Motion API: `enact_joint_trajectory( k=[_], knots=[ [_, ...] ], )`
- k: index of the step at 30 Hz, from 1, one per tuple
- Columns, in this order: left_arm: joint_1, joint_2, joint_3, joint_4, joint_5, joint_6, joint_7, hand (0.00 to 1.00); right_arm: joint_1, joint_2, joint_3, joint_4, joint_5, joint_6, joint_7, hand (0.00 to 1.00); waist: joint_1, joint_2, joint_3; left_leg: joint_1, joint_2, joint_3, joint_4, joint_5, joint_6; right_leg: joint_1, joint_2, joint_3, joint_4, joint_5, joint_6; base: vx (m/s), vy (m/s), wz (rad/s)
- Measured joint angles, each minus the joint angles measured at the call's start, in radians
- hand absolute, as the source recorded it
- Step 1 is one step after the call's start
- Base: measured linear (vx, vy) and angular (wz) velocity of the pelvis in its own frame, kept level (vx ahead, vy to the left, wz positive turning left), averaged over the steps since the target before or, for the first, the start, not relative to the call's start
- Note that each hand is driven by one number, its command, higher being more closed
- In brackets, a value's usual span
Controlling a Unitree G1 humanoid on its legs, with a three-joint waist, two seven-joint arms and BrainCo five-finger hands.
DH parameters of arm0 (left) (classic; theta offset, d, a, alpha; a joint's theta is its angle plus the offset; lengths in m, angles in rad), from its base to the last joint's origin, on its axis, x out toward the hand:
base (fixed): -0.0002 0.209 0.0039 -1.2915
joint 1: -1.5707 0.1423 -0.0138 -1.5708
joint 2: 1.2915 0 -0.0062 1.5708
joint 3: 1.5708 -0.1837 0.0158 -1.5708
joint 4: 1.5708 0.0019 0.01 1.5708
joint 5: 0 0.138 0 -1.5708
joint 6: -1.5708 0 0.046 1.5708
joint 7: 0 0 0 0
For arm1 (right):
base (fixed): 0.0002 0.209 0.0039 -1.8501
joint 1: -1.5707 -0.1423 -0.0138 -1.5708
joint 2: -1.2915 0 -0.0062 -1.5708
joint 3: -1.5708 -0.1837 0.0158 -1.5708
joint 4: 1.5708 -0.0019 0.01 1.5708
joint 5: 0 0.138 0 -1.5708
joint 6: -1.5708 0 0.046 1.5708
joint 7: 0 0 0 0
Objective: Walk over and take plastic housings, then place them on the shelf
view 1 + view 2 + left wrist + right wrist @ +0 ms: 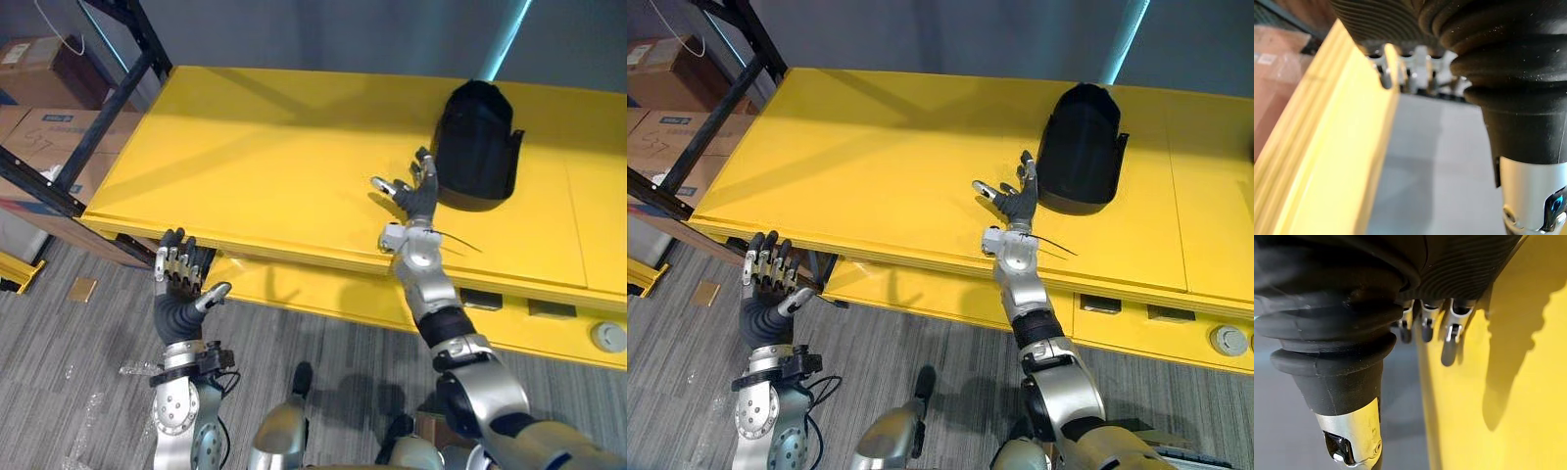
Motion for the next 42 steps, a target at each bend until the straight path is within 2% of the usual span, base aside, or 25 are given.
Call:
enact_joint_trajectory(
  k=[3, 10, 14, 18, 20, 22, 25, 26, 27, 28, 30, 31, 33, 36, 38, 40, 42],
  knots=[
    [0.002, 0.0, -0.004, 0.0, 0.0, 0.0, 0.004, 0.0, 0.001, -0.003, -0.001, 0.0, -0.017, 0.0, -0.017, 0.0, -0.004, 0.006, 0.003, 0.004, 0.0, 0.005, -0.003, -0.001, 0.001, -0.002, -0.003, 0.004, 0.009, -0.005, -0.001, -0.04, -0.034, -0.04],
    [0.01, 0.0, -0.005, 0.001, -0.001, 0.0, 0.013, 0.0, 0.009, -0.004, -0.011, -0.002, -0.015, -0.018, -0.004, 0.0, -0.004, 0.006, 0.003, 0.009, -0.002, 0.012, -0.003, -0.006, 0.008, -0.001, -0.01, 0.01, 0.011, -0.004, 0.006, -0.01, -0.025, -0.02],
    [0.012, 0.001, -0.007, 0.001, -0.001, 0.0, 0.013, 0.0, 0.01, -0.003, -0.007, -0.002, 0.015, -0.03, 0.036, 0.0, -0.003, 0.006, 0.003, 0.015, -0.003, 0.017, -0.003, -0.008, 0.011, 0.004, -0.012, 0.013, 0.011, -0.003, 0.007, 0.01, -0.026, -0.02],
    [0.012, 0.001, -0.01, 0.004, 0.0, 0.0, 0.013, 0.0, 0.014, 0.001, 0.023, -0.023, 0.039, -0.069, 0.094, 0.0, -0.003, 0.006, 0.003, 0.019, -0.002, 0.025, -0.004, -0.01, 0.013, 0.004, -0.01, 0.02, 0.009, -0.001, 0.008, -0.01, -0.036, -0.05],
    [0.012, 0.002, -0.015, 0.005, 0.0, 0.0, 0.013, 0.0, 0.033, 0.005, 0.061, -0.098, 0.054, -0.091, 0.12, 0.0, -0.004, 0.005, 0.003, 0.02, -0.001, 0.032, -0.004, -0.015, 0.019, 0.005, -0.01, 0.026, 0.002, 0.003, 0.013, -0.01, -0.029, -0.1],
    [0.012, 0.009, -0.03, 0.013, 0.001, -0.002, 0.009, 0.0, 0.084, 0.01, 0.119, -0.248, 0.064, -0.114, 0.178, 0.0, -0.009, 0.002, 0.001, 0.025, 0.001, 0.042, -0.004, -0.024, 0.022, 0.018, -0.005, 0.029, -0.03, 0.02, 0.011, 0.01, -0.018, -0.11],
    [0.02, 0.027, -0.025, 0.013, 0.002, -0.035, 0.004, 0.0, 0.195, 0.032, 0.182, -0.47, 0.165, -0.099, 0.272, 0.0, -0.009, -0.025, -0.014, 0.037, 0.009, 0.088, -0.004, -0.04, 0.021, 0.02, 0.004, 0.063, -0.065, 0.038, 0.012, 0.04, -0.004, -0.37],
    [0.019, 0.041, -0.023, 0.013, 0.002, -0.052, 0.003, 0.0, 0.284, 0.053, 0.21, -0.626, 0.249, -0.076, 0.324, 0.0, -0.017, -0.046, -0.028, 0.042, 0.013, 0.108, -0.004, -0.047, 0.021, 0.02, 0.009, 0.083, -0.082, 0.046, 0.011, 0.11, -0.01, -0.57],
    [0.019, 0.043, -0.019, 0.013, 0.002, -0.064, 0.003, 0.0, 0.378, 0.064, 0.227, -0.76, 0.293, -0.055, 0.363, 0.0, -0.032, -0.072, -0.043, 0.056, 0.016, 0.139, -0.004, -0.056, 0.015, 0.019, 0.012, 0.108, -0.093, 0.051, 0.011, 0.12, -0.009, -0.62],
    [0.018, 0.042, -0.015, 0.013, 0.002, -0.068, 0.004, 0.0, 0.426, 0.062, 0.229, -0.818, 0.299, -0.048, 0.379, 0.0, -0.04, -0.086, -0.052, 0.065, 0.017, 0.153, -0.004, -0.062, 0.014, 0.019, 0.012, 0.122, -0.096, 0.053, 0.012, 0.11, 0.003, -0.74],
    [0.007, 0.045, -0.006, 0.013, 0.002, -0.07, 0.006, 0.0, 0.592, 0.049, 0.185, -0.989, 0.313, -0.028, 0.388, 0.0, -0.091, -0.134, -0.091, 0.094, 0.024, 0.225, -0.004, -0.081, 0.005, 0.017, 0.018, 0.189, -0.112, 0.063, 0.012, 0.08, 0.013, -0.83],
    [-0.002, 0.048, -0.008, 0.013, 0.002, -0.07, 0.007, 0.0, 0.631, 0.046, 0.155, -1.019, 0.318, -0.028, 0.386, 0.0, -0.098, -0.143, -0.097, 0.109, 0.029, 0.248, -0.004, -0.087, 0.003, 0.016, 0.023, 0.208, -0.118, 0.071, 0.01, 0.05, 0.01, -1.02],
    [-0.025, 0.058, -0.011, 0.013, 0.002, -0.071, 0.01, 0.0, 0.746, 0.044, 0.039, -1.075, 0.314, -0.027, 0.349, 0.0, -0.132, -0.159, -0.135, 0.13, 0.044, 0.333, -0.004, -0.112, -0.006, -0.005, 0.041, 0.288, -0.145, 0.091, 0.008, 0.01, 0.007, -1.2],
    [-0.054, 0.057, -0.034, 0.012, 0.002, -0.072, 0.033, 0.0, 0.897, 0.042, -0.148, -1.095, 0.299, 0.004, 0.312, 0.0, -0.196, -0.146, -0.171, 0.181, 0.057, 0.454, -0.004, -0.134, -0.019, -0.024, 0.071, 0.403, -0.172, 0.123, 0.003, 0.02, 0.011, -1.21],
    [-0.065, 0.054, -0.037, 0.012, 0.002, -0.073, 0.052, 0.0, 0.981, 0.042, -0.249, -1.094, 0.281, 0.027, 0.306, 0.0, -0.233, -0.12, -0.188, 0.207, 0.071, 0.519, -0.004, -0.147, -0.031, -0.032, 0.09, 0.462, -0.186, 0.137, 0.0, 0.01, -0.01, -1.02],
    [-0.086, 0.052, -0.044, 0.012, 0.003, -0.105, 0.071, 0.0, 1.096, 0.041, -0.36, -1.096, 0.263, 0.027, 0.306, 0.0, -0.296, -0.088, -0.209, 0.238, 0.088, 0.598, -0.003, -0.161, -0.048, -0.047, 0.123, 0.532, -0.202, 0.151, -0.003, 0.02, -0.036, -1.01],
    [-0.095, 0.052, -0.044, 0.008, 0.003, -0.113, 0.076, 0.0, 1.142, 0.043, -0.395, -1.105, 0.265, 0.027, 0.306, 0.0, -0.314, -0.079, -0.215, 0.249, 0.099, 0.635, -0.002, -0.166, -0.056, -0.054, 0.139, 0.56, -0.207, 0.156, -0.005, 0.03, -0.061, -0.75]
  ],
)
